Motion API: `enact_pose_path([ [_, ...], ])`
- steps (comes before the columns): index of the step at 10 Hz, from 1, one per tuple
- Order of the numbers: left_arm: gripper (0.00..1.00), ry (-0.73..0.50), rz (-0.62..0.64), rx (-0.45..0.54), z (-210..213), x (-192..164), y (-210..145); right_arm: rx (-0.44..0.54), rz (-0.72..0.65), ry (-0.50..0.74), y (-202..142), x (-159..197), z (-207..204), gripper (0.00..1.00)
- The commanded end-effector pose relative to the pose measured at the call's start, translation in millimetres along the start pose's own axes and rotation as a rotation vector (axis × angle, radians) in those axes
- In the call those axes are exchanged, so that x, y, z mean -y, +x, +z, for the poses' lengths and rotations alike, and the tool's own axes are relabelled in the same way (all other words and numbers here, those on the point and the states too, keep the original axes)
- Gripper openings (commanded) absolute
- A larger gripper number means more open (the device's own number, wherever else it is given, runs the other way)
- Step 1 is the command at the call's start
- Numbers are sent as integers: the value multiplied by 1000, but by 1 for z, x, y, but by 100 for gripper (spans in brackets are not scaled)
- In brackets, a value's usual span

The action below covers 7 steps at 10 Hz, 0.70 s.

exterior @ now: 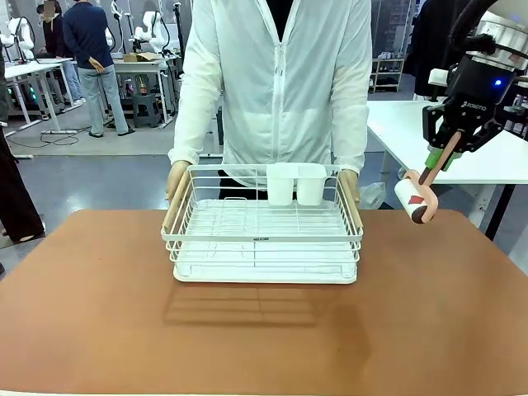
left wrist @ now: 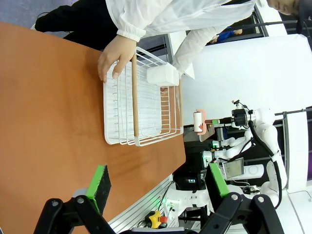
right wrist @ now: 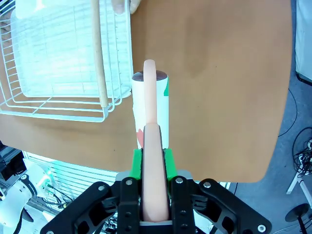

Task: Clean the table.
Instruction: Place the Lint Roller down when the Dish drying rack is positioned in the middle of the table.

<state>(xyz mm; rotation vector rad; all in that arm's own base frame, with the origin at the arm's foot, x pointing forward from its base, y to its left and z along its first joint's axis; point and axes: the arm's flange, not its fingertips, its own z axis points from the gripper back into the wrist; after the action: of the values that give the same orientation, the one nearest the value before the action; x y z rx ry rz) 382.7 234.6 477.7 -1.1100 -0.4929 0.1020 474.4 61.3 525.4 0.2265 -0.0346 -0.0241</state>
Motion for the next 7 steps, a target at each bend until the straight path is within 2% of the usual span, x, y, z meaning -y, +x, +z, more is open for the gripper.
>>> enact_pose_path([
  [1, 100, -22, -12, 5, 3, 1, -1, 1, -1, 0, -3, -1, 1, 21],
  [7, 100, -22, -12, 5, 3, 1, -1, 1, -1, 0, -3, -1, 1, 21],
])
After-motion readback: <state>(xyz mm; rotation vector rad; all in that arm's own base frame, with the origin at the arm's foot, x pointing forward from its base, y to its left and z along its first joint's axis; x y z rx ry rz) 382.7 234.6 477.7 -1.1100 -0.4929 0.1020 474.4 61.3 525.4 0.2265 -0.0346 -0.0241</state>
